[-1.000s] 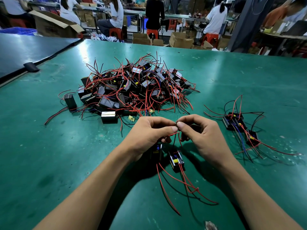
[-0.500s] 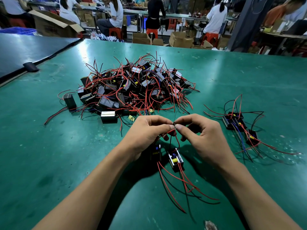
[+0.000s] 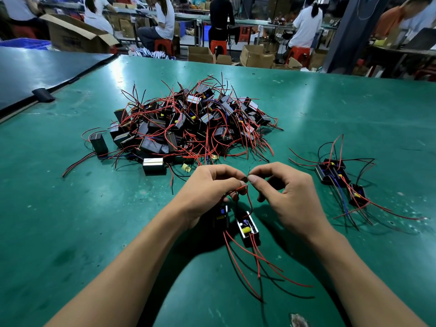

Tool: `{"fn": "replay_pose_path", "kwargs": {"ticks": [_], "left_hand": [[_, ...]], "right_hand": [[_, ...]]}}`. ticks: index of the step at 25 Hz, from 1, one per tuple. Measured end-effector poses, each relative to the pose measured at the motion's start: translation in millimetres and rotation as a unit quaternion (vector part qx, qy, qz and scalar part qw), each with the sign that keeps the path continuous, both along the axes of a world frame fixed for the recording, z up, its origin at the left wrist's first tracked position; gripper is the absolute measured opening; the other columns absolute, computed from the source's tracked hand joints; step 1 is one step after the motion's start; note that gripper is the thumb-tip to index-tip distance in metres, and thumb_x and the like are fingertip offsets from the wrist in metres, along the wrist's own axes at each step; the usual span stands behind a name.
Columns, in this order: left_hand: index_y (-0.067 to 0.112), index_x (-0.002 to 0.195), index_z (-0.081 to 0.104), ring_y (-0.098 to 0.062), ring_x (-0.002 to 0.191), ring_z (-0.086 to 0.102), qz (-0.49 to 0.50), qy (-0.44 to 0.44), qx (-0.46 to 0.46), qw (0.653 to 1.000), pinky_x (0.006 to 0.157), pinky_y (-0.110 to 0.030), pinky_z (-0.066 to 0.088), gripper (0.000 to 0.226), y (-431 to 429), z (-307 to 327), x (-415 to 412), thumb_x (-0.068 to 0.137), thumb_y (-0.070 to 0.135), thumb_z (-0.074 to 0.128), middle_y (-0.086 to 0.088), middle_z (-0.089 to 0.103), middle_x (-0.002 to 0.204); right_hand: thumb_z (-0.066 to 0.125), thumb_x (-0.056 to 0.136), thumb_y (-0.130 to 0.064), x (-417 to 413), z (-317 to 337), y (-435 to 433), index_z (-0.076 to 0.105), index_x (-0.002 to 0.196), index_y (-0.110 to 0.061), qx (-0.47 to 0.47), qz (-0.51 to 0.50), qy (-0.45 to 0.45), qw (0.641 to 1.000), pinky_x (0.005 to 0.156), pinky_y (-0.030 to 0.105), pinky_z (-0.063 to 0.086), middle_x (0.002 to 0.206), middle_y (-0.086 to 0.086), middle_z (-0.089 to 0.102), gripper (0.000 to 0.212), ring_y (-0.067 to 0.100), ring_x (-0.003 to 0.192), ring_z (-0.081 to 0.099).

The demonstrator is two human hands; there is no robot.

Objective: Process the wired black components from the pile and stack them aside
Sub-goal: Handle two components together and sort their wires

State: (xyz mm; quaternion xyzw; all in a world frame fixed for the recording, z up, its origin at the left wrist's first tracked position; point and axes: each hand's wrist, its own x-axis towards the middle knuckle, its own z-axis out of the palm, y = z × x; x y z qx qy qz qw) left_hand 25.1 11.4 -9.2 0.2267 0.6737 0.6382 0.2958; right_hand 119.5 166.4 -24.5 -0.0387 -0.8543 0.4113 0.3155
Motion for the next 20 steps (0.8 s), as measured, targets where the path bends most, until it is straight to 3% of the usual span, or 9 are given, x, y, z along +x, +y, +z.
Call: {"fn": "replay_pose_path", "kwargs": {"ticks": [8,12,15,20], "left_hand": [[0.010,0.087,0.074,-0.012,0.070,0.062,0.017,0.018,-0.007,1.000,0.066,-0.024,0.048,0.009,1.8,-1.2,0.4,0.089,0.016,0.068,-0.001,0.073,0.074],[0.013,0.078,0.074,-0.009,0.060,0.060,0.029,0.021,-0.018,0.999,0.061,-0.021,0.047,0.014,2.5,-0.9,0.0,0.090,0.013,0.066,0.001,0.070,0.066],[0.008,0.078,0.073,-0.007,0.053,0.055,0.034,0.028,-0.021,0.999,0.057,-0.019,0.045,0.014,2.6,-1.0,-0.7,0.089,0.010,0.066,0.003,0.067,0.060],[0.012,0.074,0.073,-0.011,0.058,0.054,0.024,0.033,-0.016,0.999,0.059,-0.020,0.045,0.019,3.4,-0.6,-1.1,0.090,0.009,0.064,0.000,0.066,0.061]], "right_hand": [[0.075,0.089,-0.015,-1.3,-4.9,-0.3,0.074,0.093,-0.018,0.038,-0.011,0.021,0.999,0.061,0.014,0.048,0.082,-0.012,0.070,0.005,0.010,0.061,0.065],[0.076,0.087,-0.014,-1.7,-5.5,3.9,0.074,0.095,-0.015,0.127,0.017,0.025,0.991,0.065,0.029,0.053,0.086,-0.007,0.069,0.009,0.008,0.069,0.063],[0.070,0.090,-0.020,-1.2,-7.3,7.6,0.075,0.097,-0.016,0.154,0.030,0.031,0.987,0.064,0.043,0.054,0.090,-0.004,0.069,0.010,0.018,0.075,0.065],[0.064,0.093,-0.035,0.9,-5.0,10.8,0.075,0.104,-0.022,0.174,0.034,0.037,0.984,0.062,0.045,0.054,0.093,-0.005,0.068,0.020,0.021,0.075,0.066]]}}
